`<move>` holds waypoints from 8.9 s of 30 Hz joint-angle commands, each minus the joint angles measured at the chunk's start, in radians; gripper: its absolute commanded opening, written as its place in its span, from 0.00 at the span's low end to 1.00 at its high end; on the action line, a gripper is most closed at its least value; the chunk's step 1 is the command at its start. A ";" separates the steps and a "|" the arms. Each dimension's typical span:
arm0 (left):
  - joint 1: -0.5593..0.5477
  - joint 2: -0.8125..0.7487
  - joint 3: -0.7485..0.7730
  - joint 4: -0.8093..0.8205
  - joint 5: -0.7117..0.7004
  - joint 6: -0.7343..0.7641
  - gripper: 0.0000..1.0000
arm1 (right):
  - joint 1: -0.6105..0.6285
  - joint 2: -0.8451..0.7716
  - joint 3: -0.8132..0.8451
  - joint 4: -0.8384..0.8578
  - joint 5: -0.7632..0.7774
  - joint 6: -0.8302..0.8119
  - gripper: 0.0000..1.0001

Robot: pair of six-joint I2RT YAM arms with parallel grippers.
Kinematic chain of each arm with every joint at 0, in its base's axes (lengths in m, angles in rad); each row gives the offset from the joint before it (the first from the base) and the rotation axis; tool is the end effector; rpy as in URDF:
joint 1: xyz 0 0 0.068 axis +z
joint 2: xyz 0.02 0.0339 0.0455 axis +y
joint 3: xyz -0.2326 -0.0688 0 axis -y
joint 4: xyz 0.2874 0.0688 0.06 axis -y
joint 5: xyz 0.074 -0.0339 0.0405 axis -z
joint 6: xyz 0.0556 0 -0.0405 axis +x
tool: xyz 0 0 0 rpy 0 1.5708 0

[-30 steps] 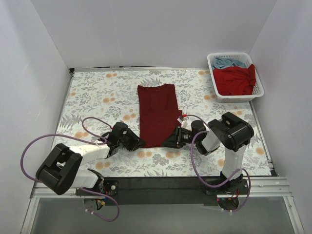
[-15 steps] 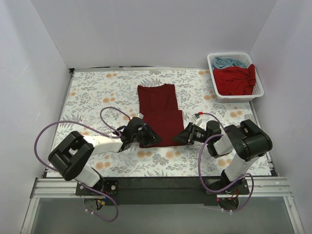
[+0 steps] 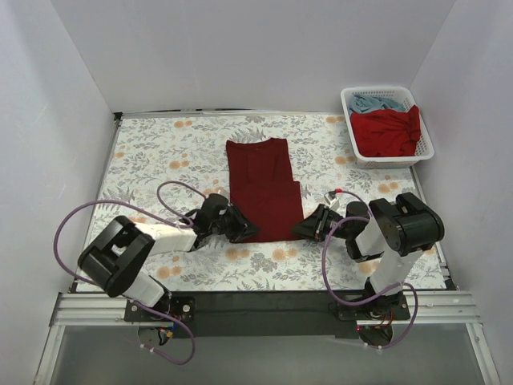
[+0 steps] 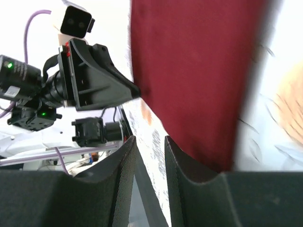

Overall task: Fold and stack the t-shirts
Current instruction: Fold the tshirt

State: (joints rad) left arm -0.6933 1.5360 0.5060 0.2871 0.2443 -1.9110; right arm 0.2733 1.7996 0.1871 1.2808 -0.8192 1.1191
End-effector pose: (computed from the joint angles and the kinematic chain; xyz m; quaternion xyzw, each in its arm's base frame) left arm 0.2264 -0.2056 0.0439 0.4795 -0.7735 0.4145 0.0016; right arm 0.2072 0.1003 0.0139 0.0956 0.7759 0.5904 0.2008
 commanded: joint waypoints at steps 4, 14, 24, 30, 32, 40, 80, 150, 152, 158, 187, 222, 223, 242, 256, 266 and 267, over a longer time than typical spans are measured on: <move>0.236 -0.088 0.026 -0.016 0.016 0.090 0.16 | -0.013 -0.121 0.158 -0.127 0.061 -0.080 0.38; 0.363 0.222 0.275 0.043 0.124 0.138 0.16 | -0.014 0.090 0.480 -0.167 0.155 -0.062 0.38; 0.446 0.294 0.143 0.153 0.127 0.037 0.16 | -0.017 0.328 0.583 -0.164 0.226 -0.035 0.38; 0.454 0.214 0.141 0.130 0.130 0.053 0.16 | -0.020 0.267 0.557 -0.195 0.200 -0.059 0.37; 0.454 0.143 0.164 0.057 0.115 0.102 0.18 | -0.020 0.222 0.546 -0.228 0.192 -0.080 0.37; 0.405 -0.105 0.301 -0.360 -0.029 0.331 0.30 | -0.017 -0.112 0.523 -0.767 0.230 -0.378 0.41; -0.045 -0.157 0.335 -0.861 -0.364 0.357 0.61 | 0.432 -0.246 0.670 -1.738 0.928 -0.713 0.46; -0.167 -0.043 0.378 -1.117 -0.332 0.305 0.00 | 0.561 -0.295 0.692 -1.934 0.858 -0.728 0.01; -0.233 -0.103 0.345 -1.154 -0.313 0.268 0.00 | 0.621 -0.390 0.628 -1.979 0.829 -0.696 0.01; -0.524 -0.316 0.269 -1.321 -0.248 0.011 0.00 | 0.849 -0.637 0.448 -2.026 0.680 -0.469 0.01; -0.039 -0.407 0.572 -1.237 -0.113 0.349 0.00 | 0.541 -0.395 1.198 -2.281 0.623 -0.847 0.01; 0.445 0.055 0.534 -0.836 -0.075 0.527 0.00 | 0.230 0.293 1.611 -2.128 0.469 -1.021 0.01; 0.446 0.058 0.531 -0.833 -0.085 0.523 0.00 | 0.231 0.299 1.614 -2.118 0.469 -1.021 0.01; 0.417 -0.287 0.452 -0.734 -0.073 0.549 0.57 | 0.228 -0.152 1.111 -1.527 0.350 -0.917 0.49; 0.462 -0.062 0.299 -0.301 0.013 0.411 0.18 | 0.204 0.105 1.009 -1.012 0.038 -0.697 0.51; 0.560 0.239 0.373 -0.241 0.010 0.363 0.15 | 0.095 0.334 1.095 -0.880 0.045 -0.616 0.48; 0.560 0.248 0.373 -0.241 0.007 0.363 0.15 | 0.092 0.331 1.094 -0.876 0.046 -0.614 0.48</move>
State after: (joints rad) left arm -0.1329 1.7760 0.8551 0.0322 0.2760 -1.5436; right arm 0.3836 2.1407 1.2366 0.3187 -0.7818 0.4908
